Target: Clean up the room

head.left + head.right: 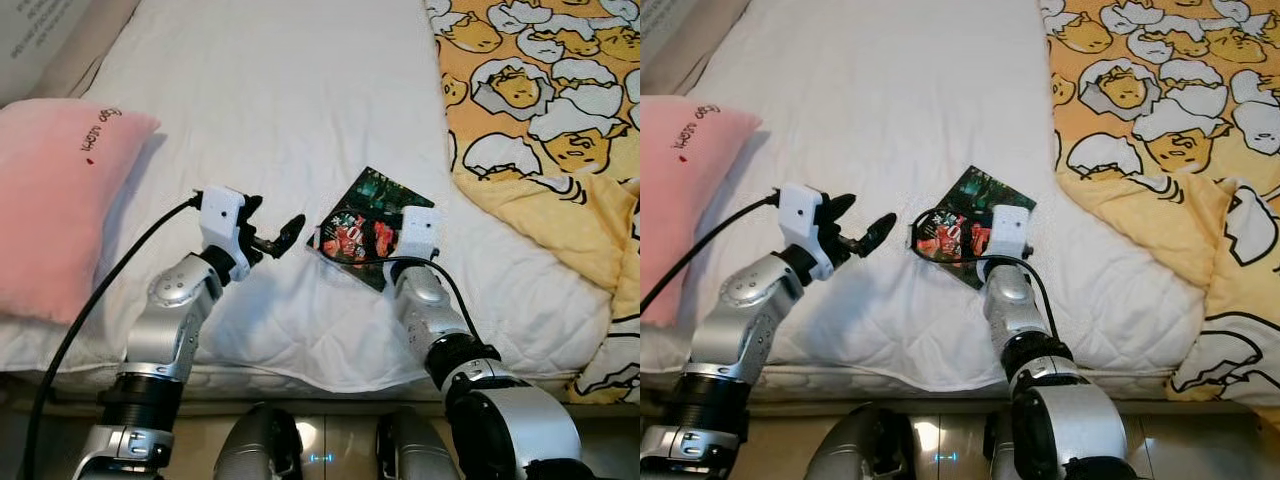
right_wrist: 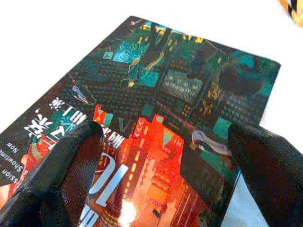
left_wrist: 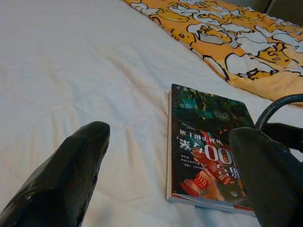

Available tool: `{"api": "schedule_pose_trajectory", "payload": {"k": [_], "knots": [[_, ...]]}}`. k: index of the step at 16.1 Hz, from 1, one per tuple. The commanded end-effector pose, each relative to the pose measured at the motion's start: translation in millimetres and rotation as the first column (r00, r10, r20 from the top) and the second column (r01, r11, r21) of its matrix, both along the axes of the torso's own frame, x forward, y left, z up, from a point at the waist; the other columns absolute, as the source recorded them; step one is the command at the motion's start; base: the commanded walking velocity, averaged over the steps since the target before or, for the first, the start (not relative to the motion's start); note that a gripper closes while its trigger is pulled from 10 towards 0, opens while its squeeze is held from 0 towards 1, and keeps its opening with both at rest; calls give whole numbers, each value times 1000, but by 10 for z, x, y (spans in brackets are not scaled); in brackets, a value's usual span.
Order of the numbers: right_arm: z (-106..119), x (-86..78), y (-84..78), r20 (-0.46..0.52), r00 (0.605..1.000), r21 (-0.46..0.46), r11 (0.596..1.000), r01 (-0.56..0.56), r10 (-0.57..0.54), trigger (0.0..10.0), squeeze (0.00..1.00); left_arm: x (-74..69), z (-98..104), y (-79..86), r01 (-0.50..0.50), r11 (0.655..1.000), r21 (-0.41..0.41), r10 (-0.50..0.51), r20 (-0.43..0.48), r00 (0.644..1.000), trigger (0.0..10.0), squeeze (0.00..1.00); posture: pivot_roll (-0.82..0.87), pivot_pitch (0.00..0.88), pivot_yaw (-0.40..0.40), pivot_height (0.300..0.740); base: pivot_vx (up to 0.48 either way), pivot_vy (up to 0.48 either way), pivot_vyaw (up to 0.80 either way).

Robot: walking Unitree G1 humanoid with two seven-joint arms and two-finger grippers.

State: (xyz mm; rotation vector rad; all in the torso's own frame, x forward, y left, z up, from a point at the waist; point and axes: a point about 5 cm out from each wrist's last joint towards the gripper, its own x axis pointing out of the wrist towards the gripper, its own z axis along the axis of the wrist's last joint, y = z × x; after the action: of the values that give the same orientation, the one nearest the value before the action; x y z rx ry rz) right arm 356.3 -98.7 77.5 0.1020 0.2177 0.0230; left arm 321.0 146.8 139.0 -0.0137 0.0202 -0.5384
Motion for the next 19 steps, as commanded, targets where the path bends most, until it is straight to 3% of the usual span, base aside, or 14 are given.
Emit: {"api": "schedule_pose_trajectory", "payload": {"k": [1,4,7,17,18,19], "knots": [[-34,-25,-42,6,1000,-46,999,20,-19,10000,0,-35,-7,-29,15,1000,-5,-15,-5,1000,10000,0,-60,206,25,697,0,0,0],[-61,-49,-75,13,999,-73,996,45,-44,10000,0,-42,-18,-39,19,1000,-6,-19,-10,1000,10000,0,-61,208,21,697,0,0,0],[-162,-99,-92,-56,994,60,993,102,-98,10000,0,-54,-19,-52,32,999,4,-32,-7,999,10000,0,-58,212,20,697,0,0,0],[-222,-84,-83,-174,981,250,960,125,-83,10000,0,-59,-8,-42,26,1000,12,-26,-4,1000,10000,0,-44,216,20,697,0,0,0],[-218,-78,-66,-177,982,250,962,106,-62,9020,0,-56,-5,-40,25,1000,13,-25,-4,1000,10000,0,-44,217,20,697,0,0,0],[-201,-64,-47,-177,983,248,965,87,-43,0,0,-55,-2,-39,21,1000,12,-21,-3,1000,10000,0,-43,216,20,697,0,0,0]]}}
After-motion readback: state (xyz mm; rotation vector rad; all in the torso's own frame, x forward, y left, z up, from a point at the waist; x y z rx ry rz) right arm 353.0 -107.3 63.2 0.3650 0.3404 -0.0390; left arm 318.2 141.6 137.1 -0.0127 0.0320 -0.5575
